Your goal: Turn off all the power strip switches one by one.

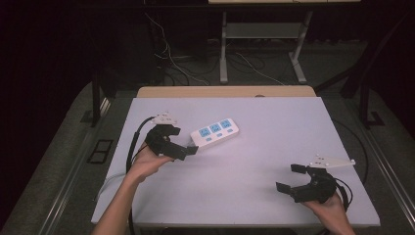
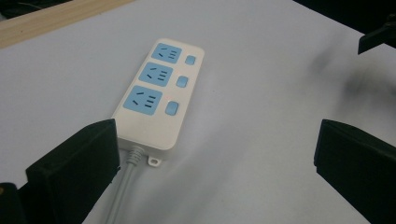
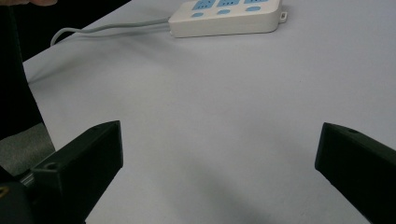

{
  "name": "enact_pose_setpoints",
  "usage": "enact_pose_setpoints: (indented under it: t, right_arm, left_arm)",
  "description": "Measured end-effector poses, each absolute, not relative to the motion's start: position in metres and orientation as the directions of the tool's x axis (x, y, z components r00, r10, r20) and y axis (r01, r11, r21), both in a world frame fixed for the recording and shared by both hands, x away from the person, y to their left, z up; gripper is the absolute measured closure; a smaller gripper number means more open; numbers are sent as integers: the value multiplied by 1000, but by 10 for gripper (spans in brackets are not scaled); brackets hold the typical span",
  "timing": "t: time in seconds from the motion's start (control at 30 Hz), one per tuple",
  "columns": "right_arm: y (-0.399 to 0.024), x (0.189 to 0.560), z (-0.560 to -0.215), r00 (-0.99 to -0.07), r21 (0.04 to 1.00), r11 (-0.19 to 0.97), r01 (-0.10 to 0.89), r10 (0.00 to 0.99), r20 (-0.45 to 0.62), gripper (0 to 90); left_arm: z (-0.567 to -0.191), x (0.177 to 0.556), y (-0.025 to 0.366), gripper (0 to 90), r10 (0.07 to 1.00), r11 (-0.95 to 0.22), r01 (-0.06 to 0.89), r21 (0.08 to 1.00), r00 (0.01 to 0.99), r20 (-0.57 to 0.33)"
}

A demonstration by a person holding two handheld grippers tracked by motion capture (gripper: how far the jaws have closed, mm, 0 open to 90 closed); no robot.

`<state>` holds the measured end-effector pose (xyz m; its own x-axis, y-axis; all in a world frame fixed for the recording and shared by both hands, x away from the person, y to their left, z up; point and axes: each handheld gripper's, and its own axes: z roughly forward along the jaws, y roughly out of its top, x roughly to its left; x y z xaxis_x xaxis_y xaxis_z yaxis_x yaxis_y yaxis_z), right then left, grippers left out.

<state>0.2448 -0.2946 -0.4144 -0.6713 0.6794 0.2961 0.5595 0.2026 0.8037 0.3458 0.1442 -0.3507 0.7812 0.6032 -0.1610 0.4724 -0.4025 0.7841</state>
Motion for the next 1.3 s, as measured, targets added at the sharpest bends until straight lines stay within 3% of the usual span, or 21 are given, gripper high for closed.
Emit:
enact_pose_setpoints:
  t: [1.3]
  right_arm:
    - [-295,245,-416,-676,799,213,562,676,295,6]
  left_arm:
    - [-356,408,119,0,616,-483,516,707,775,-144]
